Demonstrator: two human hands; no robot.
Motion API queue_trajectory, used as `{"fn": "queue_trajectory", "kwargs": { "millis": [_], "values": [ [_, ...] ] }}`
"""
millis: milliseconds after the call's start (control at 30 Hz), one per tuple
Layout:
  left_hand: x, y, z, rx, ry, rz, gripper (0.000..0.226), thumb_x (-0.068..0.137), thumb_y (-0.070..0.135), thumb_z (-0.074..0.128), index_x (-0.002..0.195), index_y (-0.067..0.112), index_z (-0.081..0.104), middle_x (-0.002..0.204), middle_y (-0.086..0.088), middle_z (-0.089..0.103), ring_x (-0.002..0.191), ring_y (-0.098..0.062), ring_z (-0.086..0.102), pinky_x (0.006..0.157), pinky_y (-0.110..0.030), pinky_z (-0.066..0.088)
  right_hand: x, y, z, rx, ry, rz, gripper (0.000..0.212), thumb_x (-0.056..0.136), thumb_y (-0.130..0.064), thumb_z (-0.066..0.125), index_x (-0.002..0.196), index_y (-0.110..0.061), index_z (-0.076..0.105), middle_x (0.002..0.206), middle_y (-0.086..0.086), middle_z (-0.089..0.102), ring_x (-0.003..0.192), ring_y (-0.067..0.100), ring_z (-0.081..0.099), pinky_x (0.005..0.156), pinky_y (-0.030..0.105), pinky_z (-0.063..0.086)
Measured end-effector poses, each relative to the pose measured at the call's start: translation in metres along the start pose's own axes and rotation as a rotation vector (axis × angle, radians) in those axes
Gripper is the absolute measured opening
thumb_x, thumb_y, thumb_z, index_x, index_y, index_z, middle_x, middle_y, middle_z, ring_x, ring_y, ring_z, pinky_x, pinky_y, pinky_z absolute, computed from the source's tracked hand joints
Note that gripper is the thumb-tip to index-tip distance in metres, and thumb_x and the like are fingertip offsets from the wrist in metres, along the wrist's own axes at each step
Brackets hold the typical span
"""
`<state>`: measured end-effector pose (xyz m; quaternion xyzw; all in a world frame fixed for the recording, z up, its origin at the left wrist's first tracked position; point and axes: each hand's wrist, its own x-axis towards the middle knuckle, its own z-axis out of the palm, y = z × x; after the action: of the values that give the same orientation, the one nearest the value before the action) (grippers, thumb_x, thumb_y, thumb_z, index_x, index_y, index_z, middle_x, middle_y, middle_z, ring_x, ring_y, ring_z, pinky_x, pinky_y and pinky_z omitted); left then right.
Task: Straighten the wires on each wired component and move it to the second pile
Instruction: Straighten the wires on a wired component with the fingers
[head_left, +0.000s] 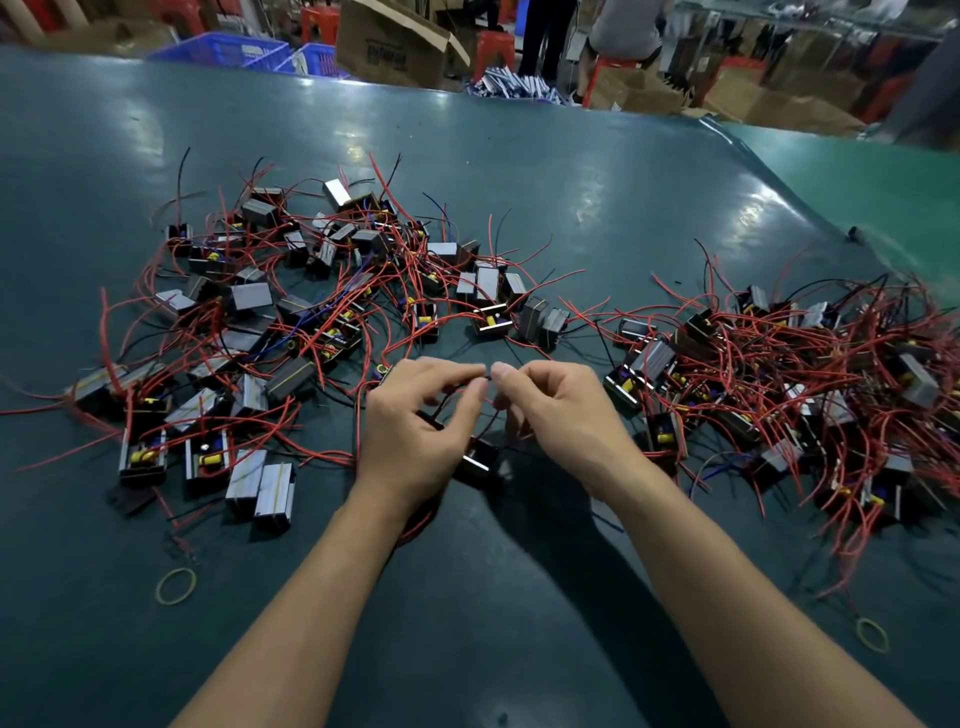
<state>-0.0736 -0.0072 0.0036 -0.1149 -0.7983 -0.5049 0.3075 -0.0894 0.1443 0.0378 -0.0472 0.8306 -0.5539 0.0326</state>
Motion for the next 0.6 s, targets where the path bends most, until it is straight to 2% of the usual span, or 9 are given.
{"fn": "queue_trajectory", "kwargs": {
  "millis": [100,167,233,333,400,467,567,600],
  "values": [
    [0.004,-0.003,-0.004,-0.242,0.151,-0.261,0.017,0.090,0.021,0.059,0.100,0.025,0.071,0.099,-0.002,0.072,0.091,-0.019,0.067,0.078,-0.035,0.053,-0.003,0.007,-0.016,-0.080,0.051,0.029,0.043,0.095,-0.044,0.056,0.068,-0.013,0.069,0.058,-0.003,0.067,0.051,0.005,0.057,0.060,0.027,0.044],
    [0.006,-0.005,-0.004,-0.199,0.253,-0.338,0.017,0.091,0.025,0.055,0.098,0.027,0.070,0.096,-0.002,0.071,0.082,-0.018,0.065,0.070,-0.032,0.050,-0.003,0.011,-0.019,-0.145,0.075,0.075,0.043,0.094,-0.046,0.055,0.070,-0.014,0.070,0.059,-0.005,0.068,0.054,0.005,0.059,0.063,0.030,0.047],
    [0.005,-0.005,-0.004,-0.071,0.283,-0.349,0.014,0.091,0.025,0.054,0.095,0.028,0.067,0.089,0.002,0.069,0.072,-0.015,0.061,0.062,-0.028,0.047,0.000,0.012,-0.017,-0.174,0.080,0.120,0.049,0.093,-0.050,0.055,0.077,-0.006,0.070,0.060,-0.005,0.069,0.055,0.006,0.059,0.067,0.033,0.049],
    [0.003,-0.006,-0.002,0.098,0.242,-0.380,0.007,0.090,0.024,0.059,0.088,0.026,0.065,0.076,0.010,0.064,0.066,-0.007,0.057,0.062,-0.025,0.048,0.007,0.008,-0.009,-0.134,0.054,0.146,0.047,0.091,-0.046,0.060,0.080,-0.001,0.069,0.061,-0.001,0.070,0.054,0.007,0.059,0.068,0.034,0.051],
    [0.003,-0.007,-0.002,0.157,0.168,-0.403,0.013,0.091,0.028,0.062,0.078,0.027,0.065,0.068,0.010,0.063,0.064,-0.006,0.059,0.061,-0.024,0.048,0.010,0.006,-0.004,0.001,0.028,0.135,0.026,0.090,-0.030,0.067,0.076,-0.009,0.070,0.063,0.000,0.069,0.058,0.010,0.060,0.071,0.037,0.054],
    [0.003,-0.006,0.000,0.125,0.065,-0.397,0.020,0.092,0.031,0.063,0.074,0.025,0.070,0.065,0.009,0.066,0.065,-0.004,0.061,0.060,-0.021,0.048,0.012,0.005,-0.003,0.137,0.018,0.103,0.012,0.089,-0.014,0.070,0.077,-0.014,0.070,0.065,0.001,0.068,0.056,0.007,0.060,0.064,0.027,0.054],
    [0.005,-0.007,-0.001,0.068,0.043,-0.401,0.010,0.090,0.021,0.065,0.090,0.028,0.073,0.080,0.013,0.071,0.072,0.000,0.064,0.066,-0.017,0.052,0.007,0.011,-0.006,0.273,0.008,0.072,0.005,0.086,-0.007,0.071,0.084,-0.011,0.071,0.065,-0.001,0.069,0.057,0.006,0.063,0.061,0.018,0.051],
    [0.006,-0.008,-0.003,0.018,0.066,-0.416,0.016,0.089,0.014,0.066,0.095,0.028,0.071,0.087,0.012,0.071,0.074,0.001,0.064,0.066,-0.016,0.052,0.004,0.014,-0.007,0.317,0.011,0.066,0.004,0.085,-0.005,0.072,0.086,-0.009,0.071,0.065,0.000,0.070,0.059,0.008,0.065,0.061,0.018,0.051]
  ]
}}
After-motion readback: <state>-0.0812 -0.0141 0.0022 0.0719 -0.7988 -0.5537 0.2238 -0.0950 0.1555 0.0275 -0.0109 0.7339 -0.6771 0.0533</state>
